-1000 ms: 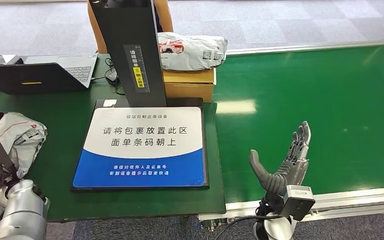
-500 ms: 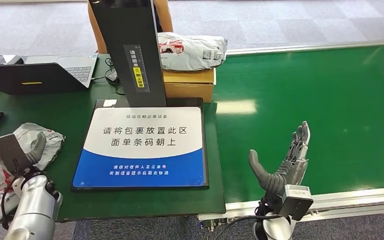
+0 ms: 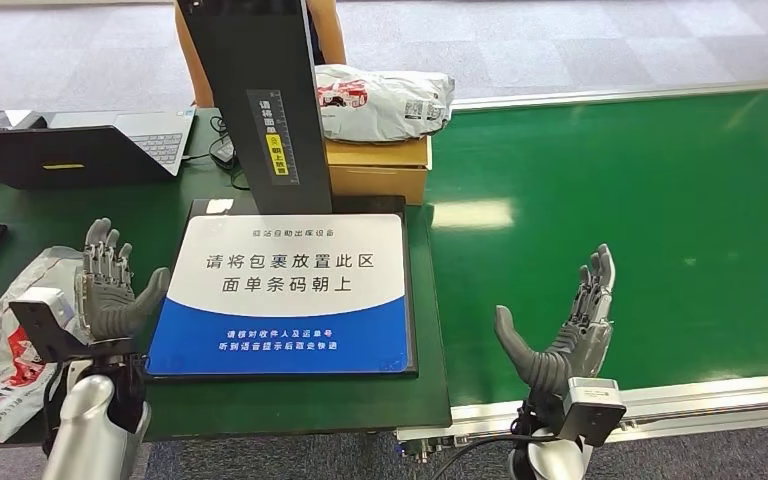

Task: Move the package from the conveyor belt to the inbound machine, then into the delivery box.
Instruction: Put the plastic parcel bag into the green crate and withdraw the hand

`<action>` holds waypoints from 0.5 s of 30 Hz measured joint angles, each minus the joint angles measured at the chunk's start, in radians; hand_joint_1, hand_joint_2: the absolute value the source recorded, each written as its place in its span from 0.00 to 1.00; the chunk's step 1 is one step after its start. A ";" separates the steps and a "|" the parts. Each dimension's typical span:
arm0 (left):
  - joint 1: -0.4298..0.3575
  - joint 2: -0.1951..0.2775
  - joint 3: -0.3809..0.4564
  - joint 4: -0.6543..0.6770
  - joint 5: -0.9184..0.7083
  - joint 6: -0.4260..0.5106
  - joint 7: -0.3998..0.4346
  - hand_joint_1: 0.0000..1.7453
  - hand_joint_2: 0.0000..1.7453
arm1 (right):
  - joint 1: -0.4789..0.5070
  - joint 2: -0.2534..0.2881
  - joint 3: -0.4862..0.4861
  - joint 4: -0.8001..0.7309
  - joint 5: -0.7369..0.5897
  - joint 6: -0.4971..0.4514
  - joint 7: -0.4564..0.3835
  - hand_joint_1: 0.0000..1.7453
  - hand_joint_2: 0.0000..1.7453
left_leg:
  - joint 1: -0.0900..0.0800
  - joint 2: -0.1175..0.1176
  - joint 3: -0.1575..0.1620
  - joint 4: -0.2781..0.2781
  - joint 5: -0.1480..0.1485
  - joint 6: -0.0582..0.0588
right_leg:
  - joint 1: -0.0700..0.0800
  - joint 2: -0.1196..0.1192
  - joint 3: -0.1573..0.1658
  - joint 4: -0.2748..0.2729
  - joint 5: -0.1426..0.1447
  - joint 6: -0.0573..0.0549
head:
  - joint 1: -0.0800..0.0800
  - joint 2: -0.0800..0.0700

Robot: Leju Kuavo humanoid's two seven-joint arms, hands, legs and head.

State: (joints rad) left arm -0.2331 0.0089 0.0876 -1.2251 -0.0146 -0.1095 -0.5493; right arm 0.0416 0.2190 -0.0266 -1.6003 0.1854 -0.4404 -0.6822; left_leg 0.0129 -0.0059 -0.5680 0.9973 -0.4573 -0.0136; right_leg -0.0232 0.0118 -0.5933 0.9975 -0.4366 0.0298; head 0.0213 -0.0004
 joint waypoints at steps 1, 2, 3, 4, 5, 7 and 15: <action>0.013 -0.004 -0.020 -0.025 -0.016 0.009 -0.001 0.00 1.00 | 0.000 0.002 0.000 0.000 0.006 0.009 0.004 0.00 1.00 | 0.000 0.000 0.000 0.000 0.000 0.000 | 0.000 0.000 0.000 0.000 0.000 0.000 | 0.000 0.000; 0.025 -0.008 -0.039 -0.048 -0.033 0.018 -0.003 0.00 1.00 | 0.000 0.003 0.001 0.000 0.013 0.020 0.009 0.00 1.00 | 0.000 0.000 0.000 0.000 0.000 0.000 | 0.000 0.000 0.000 0.000 0.000 0.000 | 0.000 0.000; 0.036 -0.012 -0.058 -0.067 -0.050 0.027 -0.007 0.00 1.00 | 0.000 0.004 0.004 0.000 0.021 0.033 0.017 0.00 1.00 | 0.000 0.000 0.000 0.000 0.000 0.000 | 0.000 0.000 0.000 0.000 0.000 0.000 | 0.000 0.000; 0.046 -0.016 -0.077 -0.084 -0.069 0.040 -0.013 0.00 1.00 | 0.000 0.004 0.008 0.000 0.030 0.047 0.026 0.00 1.00 | 0.000 0.000 0.000 0.000 0.000 0.000 | 0.000 0.000 0.000 0.000 0.000 0.000 | 0.000 0.000; 0.055 -0.020 -0.097 -0.099 -0.092 0.056 -0.020 0.00 1.00 | -0.001 0.004 0.014 0.001 0.037 0.066 0.039 0.00 1.00 | 0.000 0.000 0.000 0.000 0.000 0.000 | 0.000 0.000 0.000 0.000 0.000 0.000 | 0.000 0.000; 0.071 -0.028 -0.135 -0.121 -0.139 0.094 -0.038 0.00 1.00 | -0.003 0.004 0.032 0.005 0.049 0.106 0.065 0.00 1.00 | 0.000 0.000 0.000 0.000 0.000 0.000 | 0.000 0.000 0.000 0.000 0.000 0.000 | 0.000 0.000; 0.137 -0.073 -0.242 -0.164 -0.203 0.237 -0.068 0.00 1.00 | -0.027 -0.007 0.141 0.093 0.098 0.137 0.090 0.00 1.00 | 0.000 0.000 0.000 0.000 0.000 0.000 | 0.000 0.000 0.000 0.000 0.000 0.000 | 0.000 0.000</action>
State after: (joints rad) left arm -0.0965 -0.0640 -0.1541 -1.3888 -0.2176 0.1274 -0.6175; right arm 0.0141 0.2116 0.1140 -1.5069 0.2835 -0.3036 -0.5919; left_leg 0.0130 -0.0059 -0.5681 0.9971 -0.4573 -0.0136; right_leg -0.0232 0.0118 -0.5930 0.9975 -0.4365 0.0297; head 0.0213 -0.0004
